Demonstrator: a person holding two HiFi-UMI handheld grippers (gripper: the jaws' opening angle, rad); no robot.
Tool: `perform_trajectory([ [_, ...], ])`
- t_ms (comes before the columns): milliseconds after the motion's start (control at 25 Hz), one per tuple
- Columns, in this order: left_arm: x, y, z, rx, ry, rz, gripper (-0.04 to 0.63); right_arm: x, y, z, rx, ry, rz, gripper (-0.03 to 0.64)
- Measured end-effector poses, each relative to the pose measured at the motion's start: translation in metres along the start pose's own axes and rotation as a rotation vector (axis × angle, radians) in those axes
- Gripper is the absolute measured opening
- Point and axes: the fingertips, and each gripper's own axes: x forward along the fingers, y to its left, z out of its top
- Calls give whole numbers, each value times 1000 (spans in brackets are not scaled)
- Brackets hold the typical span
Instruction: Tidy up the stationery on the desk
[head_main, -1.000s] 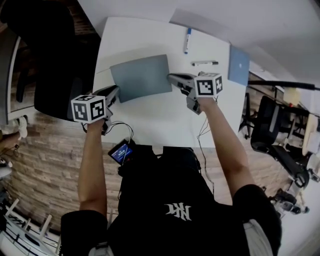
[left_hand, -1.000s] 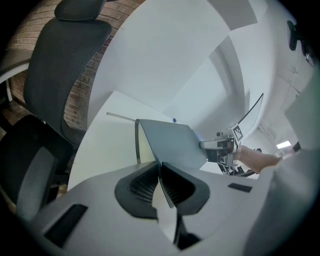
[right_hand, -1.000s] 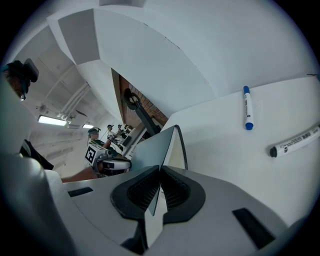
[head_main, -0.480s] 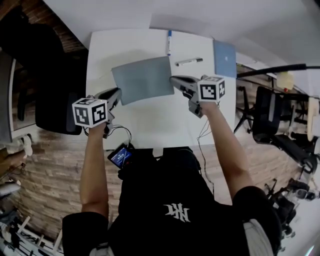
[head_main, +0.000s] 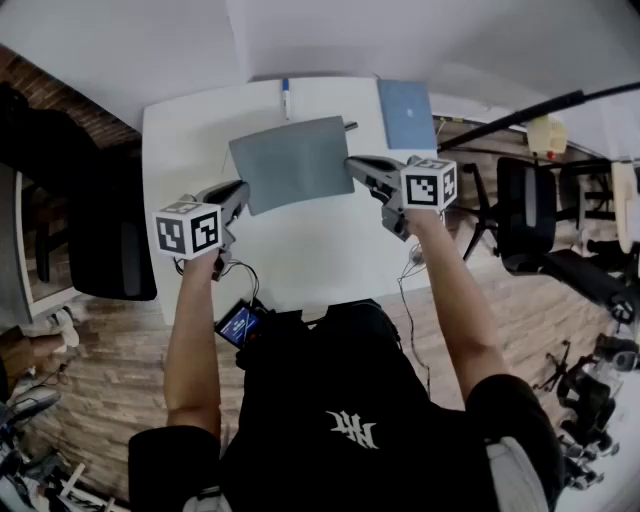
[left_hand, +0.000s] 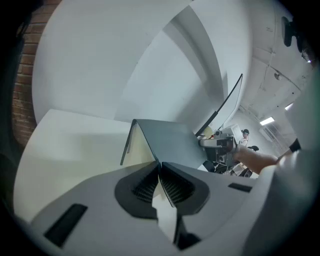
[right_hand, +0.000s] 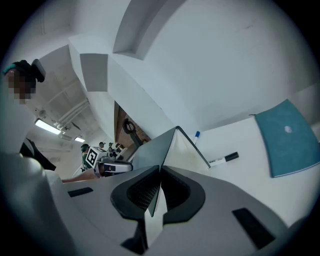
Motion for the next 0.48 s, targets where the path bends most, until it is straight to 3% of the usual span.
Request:
perform_trajectory([
  [480, 89, -94, 28, 46, 17, -57, 23, -114, -61, 26, -10, -46, -55, 43],
])
